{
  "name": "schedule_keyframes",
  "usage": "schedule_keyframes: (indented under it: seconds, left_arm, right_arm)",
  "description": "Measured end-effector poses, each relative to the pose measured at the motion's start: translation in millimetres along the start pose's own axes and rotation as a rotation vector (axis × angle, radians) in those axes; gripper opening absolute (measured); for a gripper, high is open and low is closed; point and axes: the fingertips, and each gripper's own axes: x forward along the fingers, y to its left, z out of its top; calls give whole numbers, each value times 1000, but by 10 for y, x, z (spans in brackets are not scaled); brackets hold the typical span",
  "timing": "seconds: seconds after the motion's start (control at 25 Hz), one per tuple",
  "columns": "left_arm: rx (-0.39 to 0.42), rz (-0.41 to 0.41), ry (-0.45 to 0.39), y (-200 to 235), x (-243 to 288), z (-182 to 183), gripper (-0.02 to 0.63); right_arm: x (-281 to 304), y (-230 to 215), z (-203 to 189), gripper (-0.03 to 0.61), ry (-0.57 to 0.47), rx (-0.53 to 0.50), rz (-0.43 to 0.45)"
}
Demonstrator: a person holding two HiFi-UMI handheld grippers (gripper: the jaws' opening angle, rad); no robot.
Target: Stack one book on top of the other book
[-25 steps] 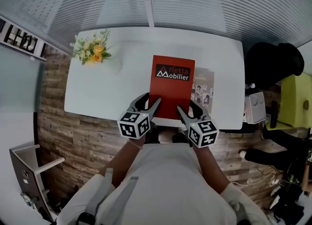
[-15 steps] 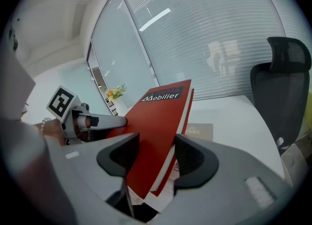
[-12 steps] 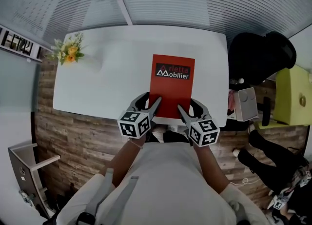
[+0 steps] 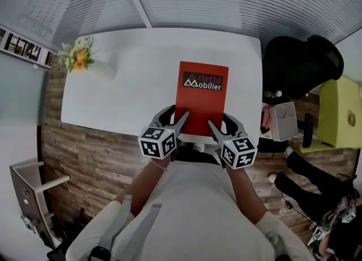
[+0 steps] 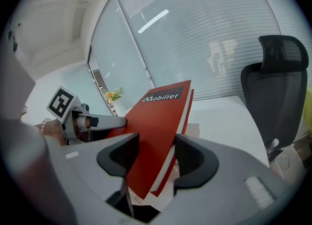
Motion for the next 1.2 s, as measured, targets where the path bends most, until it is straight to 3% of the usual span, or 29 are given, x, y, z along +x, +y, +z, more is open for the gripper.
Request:
schedule_keyframes:
  seconds: [0.68, 1.2]
  left_arm:
    - [6, -38, 17, 206, -24, 106, 229]
    - [6, -38, 74, 303, 198, -159, 230]
  right_arm:
    - [185, 114, 96, 230, 6, -9, -11]
    - [338, -77, -158, 229, 56, 22, -14]
